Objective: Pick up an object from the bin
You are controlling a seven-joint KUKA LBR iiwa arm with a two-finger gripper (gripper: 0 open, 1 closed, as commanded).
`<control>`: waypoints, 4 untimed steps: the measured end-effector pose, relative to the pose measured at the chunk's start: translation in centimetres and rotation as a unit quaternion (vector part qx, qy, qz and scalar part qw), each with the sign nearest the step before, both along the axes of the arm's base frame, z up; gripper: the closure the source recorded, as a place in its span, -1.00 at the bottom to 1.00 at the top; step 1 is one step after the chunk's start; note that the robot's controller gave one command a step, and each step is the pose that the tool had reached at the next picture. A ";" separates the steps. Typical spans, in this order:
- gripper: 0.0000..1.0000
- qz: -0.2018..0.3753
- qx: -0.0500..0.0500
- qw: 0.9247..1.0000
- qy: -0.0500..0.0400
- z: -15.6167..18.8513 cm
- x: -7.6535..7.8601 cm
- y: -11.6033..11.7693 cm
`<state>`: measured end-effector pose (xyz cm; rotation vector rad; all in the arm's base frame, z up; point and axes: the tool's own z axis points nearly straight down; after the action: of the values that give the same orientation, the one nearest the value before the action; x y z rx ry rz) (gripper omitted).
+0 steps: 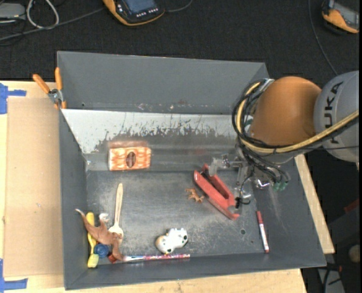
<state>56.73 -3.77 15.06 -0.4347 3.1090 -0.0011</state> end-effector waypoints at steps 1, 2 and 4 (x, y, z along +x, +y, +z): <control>-1.00 0.036 0.002 0.999 0.002 -6.4 1.9 -0.9; -1.00 -0.044 0.003 0.999 -0.001 -7.5 3.3 0.3; 1.00 -0.018 0.005 1.000 0.001 -7.8 4.7 -3.5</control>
Offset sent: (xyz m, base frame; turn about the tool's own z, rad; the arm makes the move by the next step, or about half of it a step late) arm 0.0395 0.0141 -0.0663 0.1205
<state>61.43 -7.30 7.25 -0.3791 3.1168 0.0133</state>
